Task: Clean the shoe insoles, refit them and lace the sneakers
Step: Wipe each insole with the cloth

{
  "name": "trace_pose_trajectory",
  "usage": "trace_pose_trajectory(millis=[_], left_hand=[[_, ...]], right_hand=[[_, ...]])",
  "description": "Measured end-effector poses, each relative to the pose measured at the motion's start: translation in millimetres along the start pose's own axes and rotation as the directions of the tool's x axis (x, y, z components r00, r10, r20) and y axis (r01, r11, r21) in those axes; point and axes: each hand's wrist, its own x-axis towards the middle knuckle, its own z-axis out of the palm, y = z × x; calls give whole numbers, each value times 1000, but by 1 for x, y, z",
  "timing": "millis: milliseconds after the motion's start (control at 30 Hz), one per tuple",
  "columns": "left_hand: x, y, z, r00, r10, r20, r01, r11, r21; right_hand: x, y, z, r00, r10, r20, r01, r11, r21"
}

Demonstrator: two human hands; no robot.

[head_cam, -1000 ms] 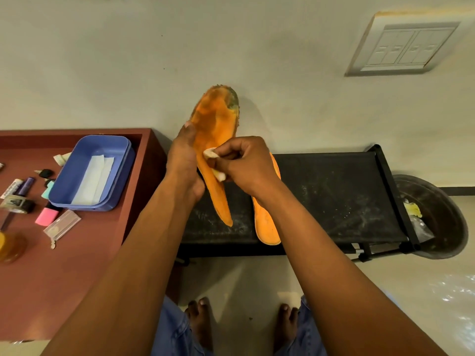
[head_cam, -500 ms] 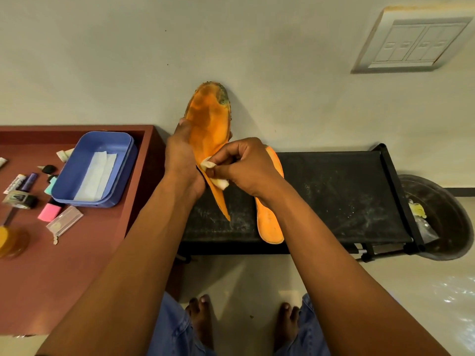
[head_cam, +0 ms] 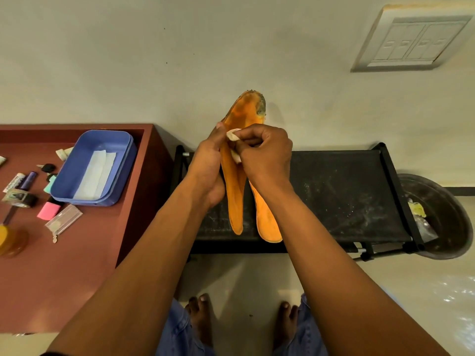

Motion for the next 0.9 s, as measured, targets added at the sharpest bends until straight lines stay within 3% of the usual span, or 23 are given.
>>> trace_pose_trajectory(millis=[133,267,400,600,767,900], left_hand=[[1,6,-4,999,17,-39,-19,999,-50],[1,16,-12,991,51,-122,-64,993,-103],[-2,23,-16,985,48,-165,-64,993,-95],[2,17,-12,991,26,-134,-39,995,-95],[4,13,-14,997,-27,-69,23,998,-67],[5,9,-14,999,-26,-43,26,1000,4]], right_hand=[[4,3,-2,976,32,215,-51,995,85],[-3,-2,0,895,-20,446,-46,990,136],[-6,-5,-4,836,-41,548,-60,984,165],[-5,-3,3,921,21,389,-38,999,35],[-7,1,6,989,33,146,-20,996,-88],[-3,5,2,996,-35,-79,23,988,-151]])
